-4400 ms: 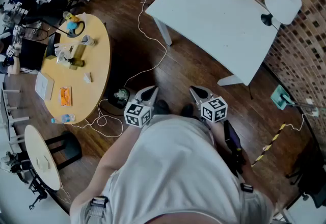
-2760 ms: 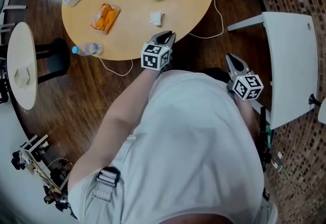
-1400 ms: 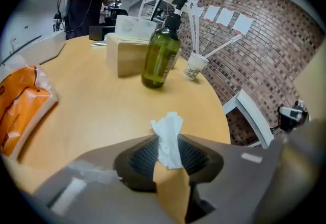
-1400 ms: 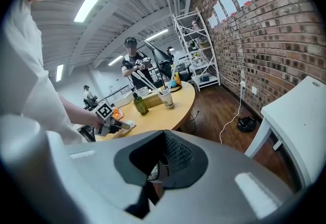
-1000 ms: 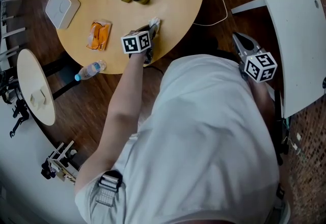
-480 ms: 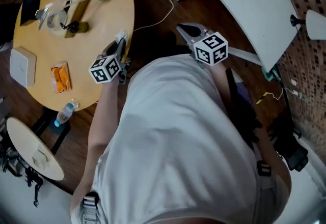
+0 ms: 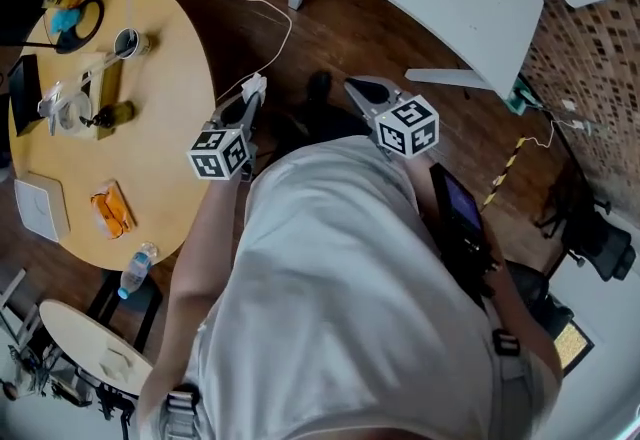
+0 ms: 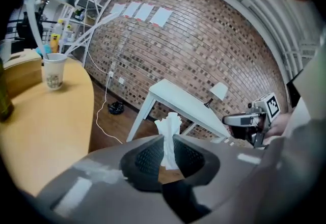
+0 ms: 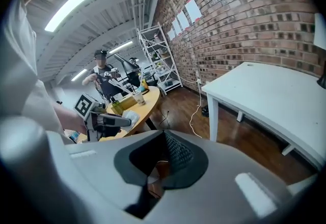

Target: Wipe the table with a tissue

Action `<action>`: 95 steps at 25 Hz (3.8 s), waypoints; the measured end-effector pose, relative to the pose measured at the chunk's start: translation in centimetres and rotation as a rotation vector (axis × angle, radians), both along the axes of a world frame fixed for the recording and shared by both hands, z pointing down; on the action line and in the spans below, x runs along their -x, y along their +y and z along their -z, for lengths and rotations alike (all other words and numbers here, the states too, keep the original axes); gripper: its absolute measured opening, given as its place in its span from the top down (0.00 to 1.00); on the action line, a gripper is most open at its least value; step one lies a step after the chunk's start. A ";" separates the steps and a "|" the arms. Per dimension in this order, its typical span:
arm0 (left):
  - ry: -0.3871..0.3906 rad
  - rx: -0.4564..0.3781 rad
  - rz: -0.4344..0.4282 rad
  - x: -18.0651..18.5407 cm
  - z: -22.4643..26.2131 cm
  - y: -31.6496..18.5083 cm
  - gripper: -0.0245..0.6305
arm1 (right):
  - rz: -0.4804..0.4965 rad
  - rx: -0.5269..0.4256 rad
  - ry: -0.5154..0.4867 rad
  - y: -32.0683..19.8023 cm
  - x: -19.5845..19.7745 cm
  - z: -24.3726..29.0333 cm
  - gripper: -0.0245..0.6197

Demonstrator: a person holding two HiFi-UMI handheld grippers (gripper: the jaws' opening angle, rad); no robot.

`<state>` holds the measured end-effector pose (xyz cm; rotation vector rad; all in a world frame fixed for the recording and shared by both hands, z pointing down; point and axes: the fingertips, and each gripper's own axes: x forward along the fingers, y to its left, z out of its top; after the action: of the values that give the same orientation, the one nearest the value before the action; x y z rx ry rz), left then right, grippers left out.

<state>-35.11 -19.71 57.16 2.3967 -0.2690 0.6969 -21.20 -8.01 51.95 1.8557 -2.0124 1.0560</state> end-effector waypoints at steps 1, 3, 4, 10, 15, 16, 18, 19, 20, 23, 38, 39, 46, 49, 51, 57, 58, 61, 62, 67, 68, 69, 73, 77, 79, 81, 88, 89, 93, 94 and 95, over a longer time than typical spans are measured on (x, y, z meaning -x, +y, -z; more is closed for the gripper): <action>0.000 -0.007 -0.026 -0.8 0.0 0.6 0.88 | -0.019 0.001 -0.001 0.8 -0.5 0.0 0.95; 0.000 -0.027 -0.078 -2.5 0.3 1.6 0.88 | -0.053 -0.003 -0.006 1.8 -1.6 -0.1 0.95; 0.002 -0.035 -0.099 -3.3 0.6 2.0 0.88 | -0.068 -0.007 -0.010 2.1 -2.1 -0.2 0.95; 0.000 -0.052 -0.166 -9.3 1.6 2.4 0.88 | -0.116 -0.051 -0.007 2.0 -7.3 0.8 0.95; 0.019 -0.102 -0.163 -16.6 3.8 0.6 0.88 | -0.070 -0.102 0.031 0.5 -13.4 2.9 0.95; 0.022 -0.108 -0.167 -18.0 4.2 0.7 0.88 | -0.066 -0.108 0.033 0.6 -14.4 3.1 0.95; 0.020 -0.116 -0.179 -21.1 4.6 1.4 0.88 | -0.075 -0.118 0.026 1.3 -17.0 3.4 0.95; 0.017 -0.123 -0.190 -22.9 4.7 1.8 0.88 | -0.084 -0.123 0.021 1.7 -18.7 3.4 0.95; 0.014 -0.133 -0.204 -24.9 4.8 2.2 0.88 | -0.094 -0.128 0.015 2.2 -20.4 3.5 0.95; 0.009 -0.169 -0.242 -29.1 5.3 2.9 0.88 | -0.106 -0.134 0.001 3.0 -24.0 3.2 0.95; 0.022 -0.247 -0.291 -34.9 8.4 -0.8 0.88 | -0.180 -0.151 0.033 2.8 -29.0 5.0 0.95; 0.020 -0.244 -0.301 -35.3 8.2 -0.9 0.88 | -0.188 -0.150 0.042 2.9 -29.2 5.0 0.95; 0.009 -0.246 -0.385 -38.8 6.9 -1.7 0.88 | -0.262 -0.135 0.070 3.1 -31.5 4.9 0.95; -0.007 -0.245 -0.444 -41.0 4.7 -2.0 0.88 | -0.298 -0.114 0.066 3.2 -33.1 4.0 0.95; -0.020 -0.231 -0.487 -42.0 3.0 -2.3 0.88 | -0.339 -0.079 0.064 3.5 -34.1 3.3 0.95; -0.057 -0.232 -0.548 -43.6 1.4 -8.1 0.88 | -0.419 -0.060 0.053 -1.3 -36.0 2.9 0.95; -0.063 -0.226 -0.555 -43.8 1.0 -8.7 0.88 | -0.424 -0.054 0.053 -1.9 -36.1 2.8 0.95; -0.095 -0.207 -0.569 -44.0 -0.7 -10.4 0.88 | -0.440 -0.039 0.055 -3.3 -36.4 2.6 0.95; -0.107 -0.200 -0.569 -44.0 -1.2 -11.0 0.88 | -0.447 -0.034 0.055 -3.7 -36.4 2.5 0.95; -0.153 -0.192 -0.574 -44.2 -3.4 -13.1 0.88 | -0.497 -0.014 0.041 -4.9 -36.3 2.0 0.95; -0.162 -0.193 -0.576 -44.5 -3.8 -13.3 0.88 | -0.499 -0.010 0.036 -5.0 -36.4 1.9 0.95; -0.173 -0.191 -0.580 -44.8 -4.1 -13.4 0.89 | -0.501 -0.006 0.032 -5.1 -36.4 1.7 0.95; -0.204 -0.165 -0.605 -46.3 -4.8 -12.1 0.89 | -0.526 0.003 0.011 -4.6 -37.5 1.4 0.95; -0.213 -0.205 -0.610 -48.3 -4.7 -11.8 0.89 | -0.561 -0.018 -0.020 -4.2 -39.1 1.5 0.95; -0.239 -0.247 -0.632 -48.8 -5.0 -11.8 0.89 | -0.559 -0.017 -0.036 -4.0 -39.5 1.3 0.95; -0.271 -0.282 -0.659 -49.0 -5.5 -11.6 0.90 | -0.550 -0.016 -0.038 -3.7 -39.9 1.4 0.95; -0.322 -0.414 -0.780 -49.2 -6.2 -11.1 0.91 | -0.557 -0.023 -0.056 -2.1 -41.3 1.3 0.95; -0.331 -0.423 -0.791 -49.1 -6.2 -10.9 0.91 | -0.556 -0.022 -0.061 -1.9 -41.4 1.1 0.95; -0.354 -0.444 -0.824 -48.6 -6.3 -10.1 0.91 | -0.547 -0.029 -0.077 -1.9 -41.6 0.8 0.95; -0.355 -0.444 -0.823 -48.4 -6.3 -9.9 0.91 | -0.542 -0.032 -0.078 -2.0 -41.6 0.8 0.95; -0.356 -0.442 -0.815 -48.2 -6.3 -9.8 0.91 | -0.536 -0.035 -0.079 -2.1 -41.7 0.8 0.95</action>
<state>13.06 -29.48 63.48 2.7678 0.5039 1.5692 20.49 -10.14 51.14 2.4850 -1.6067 1.2349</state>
